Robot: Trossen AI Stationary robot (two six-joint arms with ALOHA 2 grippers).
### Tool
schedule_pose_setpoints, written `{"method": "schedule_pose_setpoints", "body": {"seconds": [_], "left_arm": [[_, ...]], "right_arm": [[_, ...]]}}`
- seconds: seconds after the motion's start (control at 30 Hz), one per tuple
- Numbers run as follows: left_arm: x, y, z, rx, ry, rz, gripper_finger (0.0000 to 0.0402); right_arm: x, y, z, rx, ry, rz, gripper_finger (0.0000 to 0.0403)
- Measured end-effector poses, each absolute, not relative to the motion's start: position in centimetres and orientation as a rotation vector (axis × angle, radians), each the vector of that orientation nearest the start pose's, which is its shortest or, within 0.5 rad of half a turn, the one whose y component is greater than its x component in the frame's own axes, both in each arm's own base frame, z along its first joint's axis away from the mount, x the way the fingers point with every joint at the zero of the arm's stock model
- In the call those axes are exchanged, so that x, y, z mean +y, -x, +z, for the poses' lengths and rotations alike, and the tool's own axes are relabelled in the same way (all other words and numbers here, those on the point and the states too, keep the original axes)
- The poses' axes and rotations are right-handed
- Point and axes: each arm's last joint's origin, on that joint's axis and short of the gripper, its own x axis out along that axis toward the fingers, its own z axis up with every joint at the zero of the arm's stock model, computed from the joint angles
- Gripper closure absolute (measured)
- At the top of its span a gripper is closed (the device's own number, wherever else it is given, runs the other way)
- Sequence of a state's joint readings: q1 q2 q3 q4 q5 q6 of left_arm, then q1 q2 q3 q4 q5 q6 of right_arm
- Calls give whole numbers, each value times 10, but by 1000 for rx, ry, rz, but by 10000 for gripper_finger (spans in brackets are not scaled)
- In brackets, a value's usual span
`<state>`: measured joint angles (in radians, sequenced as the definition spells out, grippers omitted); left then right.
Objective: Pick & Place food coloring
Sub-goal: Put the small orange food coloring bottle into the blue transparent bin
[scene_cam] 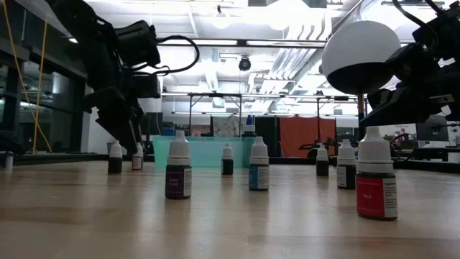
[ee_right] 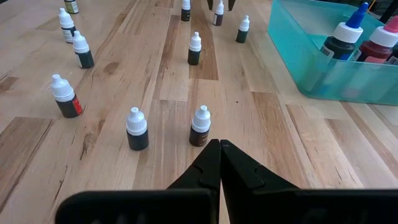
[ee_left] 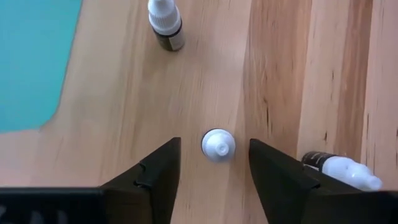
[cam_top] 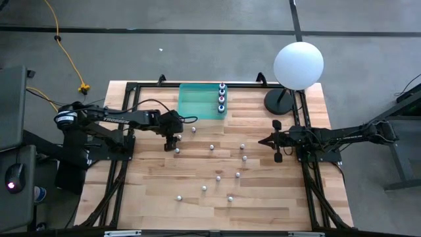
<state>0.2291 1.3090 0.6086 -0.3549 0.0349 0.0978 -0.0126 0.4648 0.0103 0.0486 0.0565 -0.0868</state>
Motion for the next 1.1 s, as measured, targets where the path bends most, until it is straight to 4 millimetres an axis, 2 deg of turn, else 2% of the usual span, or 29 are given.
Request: {"method": "schedule_pose_setpoints", "body": {"seconds": [0.23, 0.93, 1.1], "left_arm": [[51, -222, 159, 1058, 52, 124, 245], [51, -222, 161, 1046, 53, 127, 247], [51, -221, 161, 1048, 53, 127, 272]], "right_arm": [[-3, -119, 130, 409, 94, -50, 402], [-3, -119, 130, 409, 94, -50, 402], [-3, -119, 130, 408, 94, -50, 402]]}}
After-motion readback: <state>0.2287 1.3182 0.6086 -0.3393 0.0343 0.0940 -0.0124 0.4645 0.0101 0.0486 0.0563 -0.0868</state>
